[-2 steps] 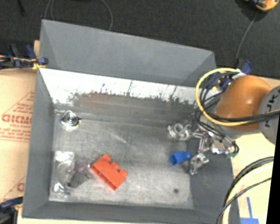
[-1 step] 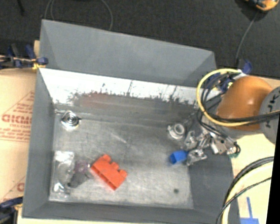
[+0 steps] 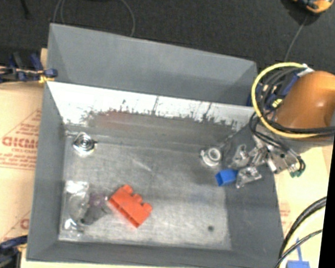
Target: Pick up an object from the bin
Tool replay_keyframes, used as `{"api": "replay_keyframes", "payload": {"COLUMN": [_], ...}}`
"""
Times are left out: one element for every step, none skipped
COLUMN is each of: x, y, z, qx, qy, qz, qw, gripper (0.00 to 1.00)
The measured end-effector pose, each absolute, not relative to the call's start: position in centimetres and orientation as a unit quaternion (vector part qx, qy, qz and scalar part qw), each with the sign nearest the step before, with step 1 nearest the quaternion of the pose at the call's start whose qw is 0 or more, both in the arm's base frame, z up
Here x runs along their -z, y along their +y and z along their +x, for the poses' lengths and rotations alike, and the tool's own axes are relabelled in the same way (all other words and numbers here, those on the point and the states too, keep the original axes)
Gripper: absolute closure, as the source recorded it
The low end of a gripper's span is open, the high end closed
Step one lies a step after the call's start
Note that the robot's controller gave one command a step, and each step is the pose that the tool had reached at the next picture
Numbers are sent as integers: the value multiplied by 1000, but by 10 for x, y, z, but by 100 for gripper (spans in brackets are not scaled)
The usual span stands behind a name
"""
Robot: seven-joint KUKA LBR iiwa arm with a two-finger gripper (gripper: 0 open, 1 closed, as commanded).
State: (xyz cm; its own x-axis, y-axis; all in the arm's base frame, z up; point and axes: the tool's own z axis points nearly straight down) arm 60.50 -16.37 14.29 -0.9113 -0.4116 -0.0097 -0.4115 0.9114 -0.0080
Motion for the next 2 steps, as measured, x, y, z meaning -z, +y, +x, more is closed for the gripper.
{"api": "replay_keyframes", "payload": {"x": [-187, -194], "y": [-165, -165], "z": [607, 609], "qx": [3, 1], "qy": [978, 978], "qz": [-209, -207], "qw": [5, 4], "gripper": [100, 100]}}
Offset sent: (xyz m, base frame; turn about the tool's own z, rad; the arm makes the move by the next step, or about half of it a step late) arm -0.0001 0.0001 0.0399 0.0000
